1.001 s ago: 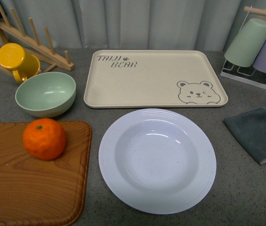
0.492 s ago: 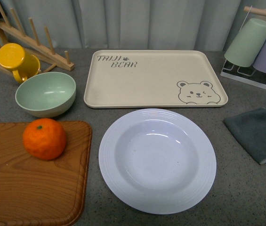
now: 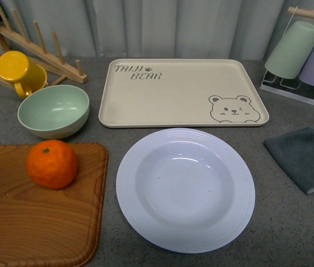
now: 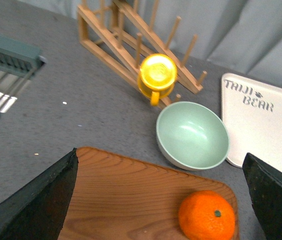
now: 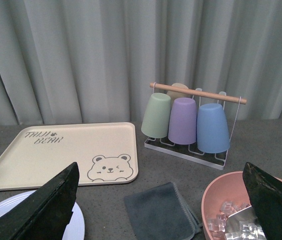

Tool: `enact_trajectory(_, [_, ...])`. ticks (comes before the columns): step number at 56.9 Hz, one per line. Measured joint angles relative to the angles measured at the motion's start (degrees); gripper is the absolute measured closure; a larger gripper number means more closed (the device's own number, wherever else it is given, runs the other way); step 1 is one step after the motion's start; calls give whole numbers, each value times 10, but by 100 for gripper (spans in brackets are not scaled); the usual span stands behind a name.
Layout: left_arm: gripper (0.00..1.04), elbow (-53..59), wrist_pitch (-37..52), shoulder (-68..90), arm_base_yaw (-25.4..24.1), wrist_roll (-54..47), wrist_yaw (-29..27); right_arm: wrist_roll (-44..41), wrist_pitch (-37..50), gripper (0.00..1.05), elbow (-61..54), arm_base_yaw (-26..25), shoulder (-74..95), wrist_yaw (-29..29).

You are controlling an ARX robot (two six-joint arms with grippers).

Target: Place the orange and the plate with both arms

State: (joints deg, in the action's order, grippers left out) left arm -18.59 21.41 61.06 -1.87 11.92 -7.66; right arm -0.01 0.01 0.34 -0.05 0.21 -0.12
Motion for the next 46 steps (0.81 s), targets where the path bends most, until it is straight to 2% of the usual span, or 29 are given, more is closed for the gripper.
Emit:
enact_trajectory(9, [6,-60,25,151,1,-20,28,0,0,9,0,0,0,0])
enact_trajectory(15, [6,-97,17,228,1,-40,30,0,0,9,0,0,0,0])
enact_trajectory(23, [6,-136,9,307,4,-42,63,0,0,9,0,0,0,0])
enact_trajectory(34, [6,-163,-28,348,20,-42,68,0,0,9,0,0,0,0])
enact_trajectory(46, [6,-166,-85,345,50,-42,102,0,0,9,0,0,0,0])
